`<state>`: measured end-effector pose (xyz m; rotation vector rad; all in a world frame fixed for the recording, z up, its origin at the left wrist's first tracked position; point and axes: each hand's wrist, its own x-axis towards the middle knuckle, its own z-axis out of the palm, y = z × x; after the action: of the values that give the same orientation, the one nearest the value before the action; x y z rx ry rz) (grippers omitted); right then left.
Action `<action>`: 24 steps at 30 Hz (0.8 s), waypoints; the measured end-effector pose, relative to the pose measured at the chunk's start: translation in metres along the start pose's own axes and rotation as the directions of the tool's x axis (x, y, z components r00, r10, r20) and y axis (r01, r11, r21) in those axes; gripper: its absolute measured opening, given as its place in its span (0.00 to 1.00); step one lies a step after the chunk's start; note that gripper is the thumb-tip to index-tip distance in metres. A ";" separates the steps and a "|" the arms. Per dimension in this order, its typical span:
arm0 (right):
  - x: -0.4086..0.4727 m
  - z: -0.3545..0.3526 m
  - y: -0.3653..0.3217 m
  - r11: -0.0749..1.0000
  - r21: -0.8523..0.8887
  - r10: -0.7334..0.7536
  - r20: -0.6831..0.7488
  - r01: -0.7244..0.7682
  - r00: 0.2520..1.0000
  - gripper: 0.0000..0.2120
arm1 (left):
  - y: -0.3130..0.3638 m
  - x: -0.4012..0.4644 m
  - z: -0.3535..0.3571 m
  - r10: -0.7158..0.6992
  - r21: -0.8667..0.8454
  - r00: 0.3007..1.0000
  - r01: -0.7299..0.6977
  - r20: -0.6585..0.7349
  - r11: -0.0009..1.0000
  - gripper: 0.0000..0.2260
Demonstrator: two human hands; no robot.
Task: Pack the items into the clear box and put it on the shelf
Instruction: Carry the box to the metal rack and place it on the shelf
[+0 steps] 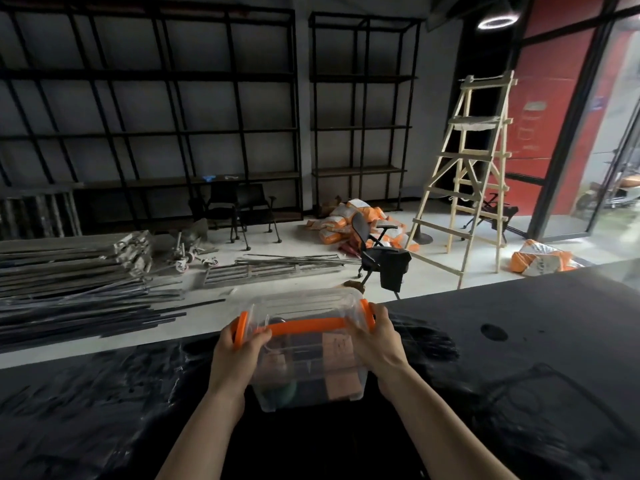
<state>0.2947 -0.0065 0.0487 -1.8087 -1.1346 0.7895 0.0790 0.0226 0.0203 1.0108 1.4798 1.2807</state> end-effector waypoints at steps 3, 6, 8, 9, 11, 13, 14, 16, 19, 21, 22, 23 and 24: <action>-0.005 -0.029 0.009 0.999 -0.007 0.041 -0.090 -0.042 0.995 0.32 | 0.004 -0.003 0.032 0.017 0.024 0.995 -0.020 0.095 1.000 0.27; -0.017 -0.064 0.026 0.995 0.007 0.099 -0.207 -0.099 0.973 0.32 | 0.005 -0.013 0.073 0.036 0.045 0.971 -0.048 0.238 0.998 0.27; -0.029 -0.090 0.041 0.989 0.039 0.149 -0.291 -0.144 0.945 0.30 | 0.005 -0.028 0.102 0.040 0.054 0.942 -0.061 0.332 0.997 0.25; -0.037 -0.103 0.050 0.985 0.057 0.174 -0.333 -0.165 0.927 0.29 | 0.004 -0.037 0.117 0.037 0.052 0.924 -0.062 0.382 0.997 0.25; -0.056 -0.130 0.068 0.973 0.103 0.232 -0.414 -0.208 0.880 0.27 | 0.002 -0.057 0.145 0.035 0.056 0.873 -0.071 0.487 0.996 0.29; -0.079 -0.157 0.086 0.961 0.143 0.275 -0.480 -0.235 0.833 0.28 | -0.001 -0.081 0.172 0.028 0.049 0.816 -0.069 0.578 0.996 0.32; -0.093 -0.171 0.095 0.955 0.158 0.297 -0.516 -0.251 0.804 0.29 | -0.004 -0.095 0.187 0.030 0.044 0.784 -0.072 0.620 0.996 0.31; -0.122 -0.197 0.111 0.947 0.161 0.320 -0.577 -0.280 0.752 0.29 | -0.008 -0.127 0.211 0.049 0.025 0.717 -0.093 0.696 0.995 0.27; -0.180 -0.237 0.147 0.932 0.180 0.347 -0.687 -0.313 0.638 0.28 | -0.024 -0.191 0.249 0.062 -0.005 0.586 -0.099 0.808 0.995 0.25; -0.224 -0.259 0.173 0.924 0.194 0.358 -0.740 -0.330 0.569 0.28 | -0.039 -0.238 0.271 0.073 -0.025 0.495 -0.104 0.866 0.994 0.26; -0.246 -0.269 0.185 0.921 0.206 0.363 -0.762 -0.331 0.536 0.27 | -0.046 -0.263 0.279 0.074 -0.028 0.451 -0.106 0.889 0.994 0.27; -0.268 -0.277 0.198 0.918 0.228 0.371 -0.779 -0.324 0.505 0.27 | -0.055 -0.287 0.287 0.079 -0.036 0.407 -0.112 0.910 0.993 0.31; -0.290 -0.285 0.213 0.916 0.254 0.381 -0.796 -0.312 0.471 0.26 | -0.065 -0.311 0.295 0.070 -0.026 0.372 -0.121 0.925 0.992 0.35</action>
<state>0.5010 -0.4144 0.0094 -2.0080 -0.0763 0.0711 0.4426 -0.2097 -0.0237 1.5171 0.5240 0.4814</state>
